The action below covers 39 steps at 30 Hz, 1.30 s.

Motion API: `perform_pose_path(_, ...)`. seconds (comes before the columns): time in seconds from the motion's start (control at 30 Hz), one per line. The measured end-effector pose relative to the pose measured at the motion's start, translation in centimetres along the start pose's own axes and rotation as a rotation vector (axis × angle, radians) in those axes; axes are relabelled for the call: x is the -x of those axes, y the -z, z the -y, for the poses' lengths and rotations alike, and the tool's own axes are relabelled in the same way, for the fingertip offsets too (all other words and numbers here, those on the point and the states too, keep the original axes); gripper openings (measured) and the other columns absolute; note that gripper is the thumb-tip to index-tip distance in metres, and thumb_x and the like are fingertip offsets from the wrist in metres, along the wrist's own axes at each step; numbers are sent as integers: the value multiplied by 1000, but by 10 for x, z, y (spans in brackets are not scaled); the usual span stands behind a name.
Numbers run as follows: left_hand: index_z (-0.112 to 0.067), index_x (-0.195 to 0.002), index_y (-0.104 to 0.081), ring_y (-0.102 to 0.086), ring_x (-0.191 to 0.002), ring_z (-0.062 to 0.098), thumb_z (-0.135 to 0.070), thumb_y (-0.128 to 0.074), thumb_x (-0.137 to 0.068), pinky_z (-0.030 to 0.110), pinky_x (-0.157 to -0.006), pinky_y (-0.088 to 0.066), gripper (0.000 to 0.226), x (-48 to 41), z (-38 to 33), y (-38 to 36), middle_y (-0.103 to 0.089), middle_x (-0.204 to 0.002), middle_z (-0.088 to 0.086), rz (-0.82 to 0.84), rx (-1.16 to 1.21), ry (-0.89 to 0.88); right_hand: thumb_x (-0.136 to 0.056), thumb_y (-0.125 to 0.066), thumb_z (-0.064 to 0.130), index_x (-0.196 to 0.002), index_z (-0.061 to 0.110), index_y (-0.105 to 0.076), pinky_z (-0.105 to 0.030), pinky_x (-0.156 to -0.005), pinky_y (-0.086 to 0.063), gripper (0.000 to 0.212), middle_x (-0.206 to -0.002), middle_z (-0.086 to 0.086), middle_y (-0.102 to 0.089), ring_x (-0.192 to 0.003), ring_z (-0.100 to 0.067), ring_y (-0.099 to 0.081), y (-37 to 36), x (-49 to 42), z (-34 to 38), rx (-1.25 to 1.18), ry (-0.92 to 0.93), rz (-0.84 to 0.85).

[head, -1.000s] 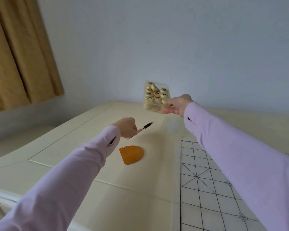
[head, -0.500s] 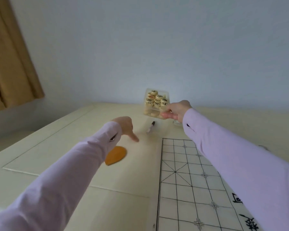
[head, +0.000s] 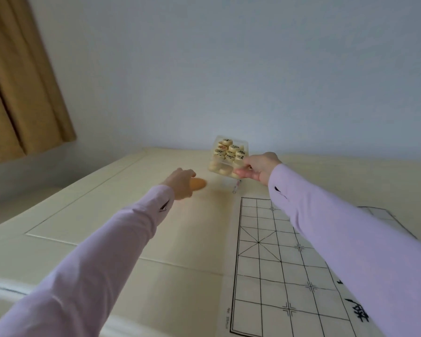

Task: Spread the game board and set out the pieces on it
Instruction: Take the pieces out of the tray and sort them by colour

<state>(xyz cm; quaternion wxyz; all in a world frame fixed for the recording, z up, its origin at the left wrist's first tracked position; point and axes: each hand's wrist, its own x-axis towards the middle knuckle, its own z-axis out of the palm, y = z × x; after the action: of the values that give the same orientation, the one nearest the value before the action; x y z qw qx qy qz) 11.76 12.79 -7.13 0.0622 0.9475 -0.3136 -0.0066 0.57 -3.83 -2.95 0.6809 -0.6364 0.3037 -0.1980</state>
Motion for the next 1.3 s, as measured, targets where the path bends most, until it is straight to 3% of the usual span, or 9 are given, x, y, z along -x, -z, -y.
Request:
perform_pose_path(0.13, -3, -128, -52, -58, -101, 31, -15, -46, -97, 34, -90, -47, 34, -1, -1, -2, -59, -109, 12, -255, 552, 109, -85, -54, -11, -91, -5, -55, -19, -40, -52, 9, -83, -17, -58, -31, -16, -58, 1, 12, -2, 54, -27, 59)
perform_pose_path(0.2, 7, -110, -55, -63, -75, 30, -23, -42, -100, 34, -72, -59, 35, 13, -7, 10, -62, -84, 12, -204, 1154, 165, -83, -55, -12, -95, -5, -56, -20, -45, -55, 14, -87, -18, -60, -42, -20, -63, -2, 18, -6, 72, -44, 81)
perform_pose_path(0.27, 4, -95, -56, -65, -68, 29, -39, -42, -99, 30, -62, -60, 45, 31, -7, 24, -64, -79, 15, -73, 1339, 137, -80, -58, -12, -92, -6, -58, -21, -51, -56, 13, -97, -20, -62, -56, -23, -65, -8, 31, -11, 85, -54, 103)
perform_pose_path(0.5, 10, -94, -57, -63, -70, 31, -6, -48, -93, 35, -65, -60, 19, 83, 10, 29, -62, -91, 25, 30, 1208, 201, -86, -53, -12, -114, -11, -53, -18, -32, -46, 28, -103, -22, -55, -29, -19, -57, -31, 81, -30, 85, -52, 214)
perform_pose_path(0.73, 13, -110, -55, -63, -68, 25, -4, -47, -96, 30, -57, -60, 23, 119, 47, 15, -59, -98, 25, 115, 1182, 189, -93, -45, -5, -80, 0, -48, -20, -35, -49, 13, -81, -13, -50, -33, -19, -60, -44, 114, -52, 130, -170, 452)
perform_pose_path(0.93, -1, -83, -61, -62, -55, 9, 7, -42, -91, 21, -58, -58, 22, 143, 62, 15, -61, -72, 9, 120, 995, 185, -91, -49, -5, -83, 0, -48, -21, -37, -51, 10, -89, -11, -46, -35, -19, -62, -61, 119, -70, 235, -222, 524)
perform_pose_path(1.07, -2, -104, -67, -61, -84, 24, 2, -52, -85, 32, -84, -54, 24, 136, 69, 15, -63, -92, 14, 26, 701, 230, -95, -50, 2, -78, -2, -51, -20, -36, -50, 17, -56, -11, -61, -34, -16, -61, -57, 128, -63, 328, -222, 555)
perform_pose_path(1.2, -12, -115, -67, -64, -99, 22, -9, -62, -85, 31, -90, -49, 31, 133, 59, 22, -69, -104, 5, -209, 475, 42, -96, -45, -1, -73, -3, -50, -18, -33, -47, 24, -35, -7, -56, -28, -10, -56, -51, 130, -54, 449, -168, 467)
perform_pose_path(1.3, -18, -113, -67, -62, -87, 12, -18, -69, -83, 22, -79, -48, 31, 135, 45, 25, -68, -94, -6, -37, 448, -117, -94, -45, -6, -80, -5, -54, -20, -36, -48, 17, -43, -9, -58, -30, -11, -54, -52, 129, -52, 442, -52, 370)
